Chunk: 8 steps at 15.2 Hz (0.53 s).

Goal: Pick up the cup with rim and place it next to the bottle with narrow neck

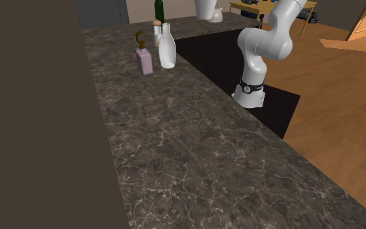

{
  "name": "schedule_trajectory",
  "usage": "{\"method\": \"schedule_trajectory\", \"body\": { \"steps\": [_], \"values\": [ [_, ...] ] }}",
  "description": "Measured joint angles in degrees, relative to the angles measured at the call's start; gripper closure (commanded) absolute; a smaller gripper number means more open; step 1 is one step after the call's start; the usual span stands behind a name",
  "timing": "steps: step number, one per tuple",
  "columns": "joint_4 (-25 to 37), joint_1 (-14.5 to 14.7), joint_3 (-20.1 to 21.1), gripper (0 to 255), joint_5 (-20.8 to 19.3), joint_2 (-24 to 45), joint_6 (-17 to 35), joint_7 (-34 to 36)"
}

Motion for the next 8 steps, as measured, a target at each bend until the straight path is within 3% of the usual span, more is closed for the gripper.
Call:
{"method": "schedule_trajectory", "body": {
  "steps": [8],
  "values": [
    [-7.82, -1.34, -1.36, 255, -1.94, -3.42, 4.66, -0.13]
  ]
}}
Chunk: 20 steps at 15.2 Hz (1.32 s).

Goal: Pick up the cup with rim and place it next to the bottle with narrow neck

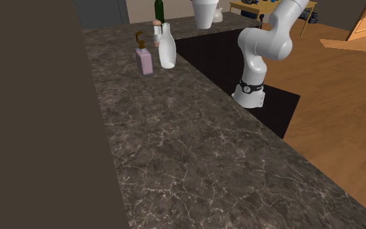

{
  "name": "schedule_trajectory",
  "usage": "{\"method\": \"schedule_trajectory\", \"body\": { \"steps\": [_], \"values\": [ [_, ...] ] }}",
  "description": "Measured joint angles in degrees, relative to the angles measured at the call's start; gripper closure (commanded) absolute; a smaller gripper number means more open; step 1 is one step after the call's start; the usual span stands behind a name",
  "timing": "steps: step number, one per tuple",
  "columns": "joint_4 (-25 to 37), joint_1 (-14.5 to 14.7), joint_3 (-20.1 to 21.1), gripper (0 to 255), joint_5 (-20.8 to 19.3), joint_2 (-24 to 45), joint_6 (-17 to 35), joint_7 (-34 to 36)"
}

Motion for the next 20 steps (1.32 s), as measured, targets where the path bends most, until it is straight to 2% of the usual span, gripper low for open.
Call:
{"method": "schedule_trajectory", "body": {
  "steps": [20],
  "values": [
    [-18.10, -3.30, -4.30, 255, -5.07, -6.38, 12.04, 0.72]
  ]
}}
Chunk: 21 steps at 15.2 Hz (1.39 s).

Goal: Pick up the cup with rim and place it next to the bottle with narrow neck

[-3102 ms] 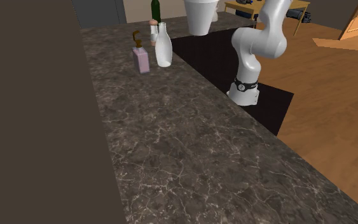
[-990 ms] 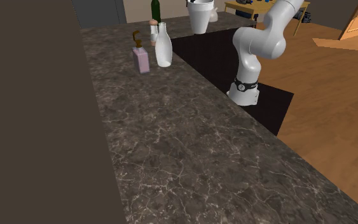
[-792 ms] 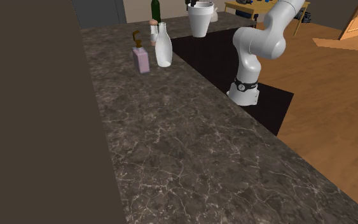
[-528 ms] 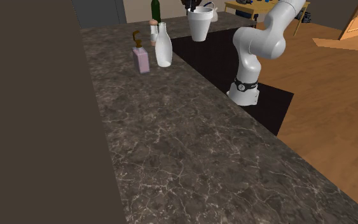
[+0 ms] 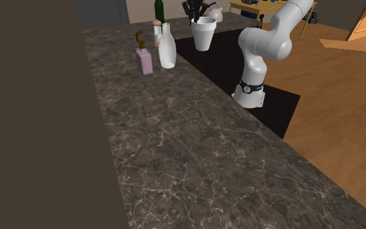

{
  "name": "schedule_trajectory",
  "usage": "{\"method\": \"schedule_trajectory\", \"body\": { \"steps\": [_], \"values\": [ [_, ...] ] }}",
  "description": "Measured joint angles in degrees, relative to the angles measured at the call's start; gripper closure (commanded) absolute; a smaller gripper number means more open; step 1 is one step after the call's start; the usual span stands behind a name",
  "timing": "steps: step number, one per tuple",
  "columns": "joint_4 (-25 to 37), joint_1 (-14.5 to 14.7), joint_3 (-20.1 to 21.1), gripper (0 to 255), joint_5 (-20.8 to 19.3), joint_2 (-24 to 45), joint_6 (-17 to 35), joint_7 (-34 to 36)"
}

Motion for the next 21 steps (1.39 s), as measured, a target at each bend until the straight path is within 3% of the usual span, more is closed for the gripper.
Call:
{"method": "schedule_trajectory", "body": {
  "steps": [21],
  "values": [
    [-14.78, -2.79, -8.47, 255, -7.58, -1.46, 13.72, 0.10]
  ]
}}
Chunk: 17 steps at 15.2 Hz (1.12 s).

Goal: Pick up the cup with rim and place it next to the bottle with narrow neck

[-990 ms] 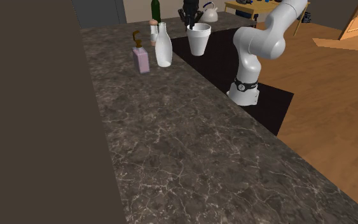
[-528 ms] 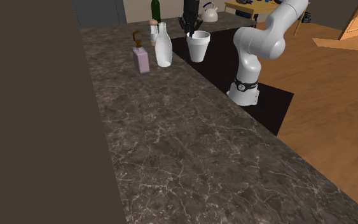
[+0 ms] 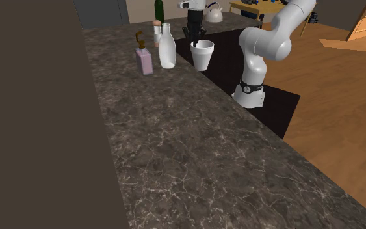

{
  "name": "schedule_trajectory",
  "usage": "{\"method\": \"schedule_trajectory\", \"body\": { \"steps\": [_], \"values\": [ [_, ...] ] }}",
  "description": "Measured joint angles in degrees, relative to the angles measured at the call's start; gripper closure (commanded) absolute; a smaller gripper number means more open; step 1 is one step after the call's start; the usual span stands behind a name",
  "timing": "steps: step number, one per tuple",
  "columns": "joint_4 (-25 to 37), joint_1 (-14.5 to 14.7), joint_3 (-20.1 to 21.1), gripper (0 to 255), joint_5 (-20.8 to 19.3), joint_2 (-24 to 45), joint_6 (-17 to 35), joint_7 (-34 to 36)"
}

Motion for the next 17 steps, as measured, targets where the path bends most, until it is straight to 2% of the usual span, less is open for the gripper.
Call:
{"method": "schedule_trajectory", "body": {
  "steps": [9, 16, 17],
  "values": [
    [-4.78, -0.25, -5.42, 255, -4.18, 2.00, 7.10, 0.05],
    [-5.40, -0.41, -6.03, 255, -4.74, 2.15, 7.92, 0.04],
    [-5.40, -0.41, -6.04, 0, -4.74, 2.15, 7.92, 0.04]
  ]
}}
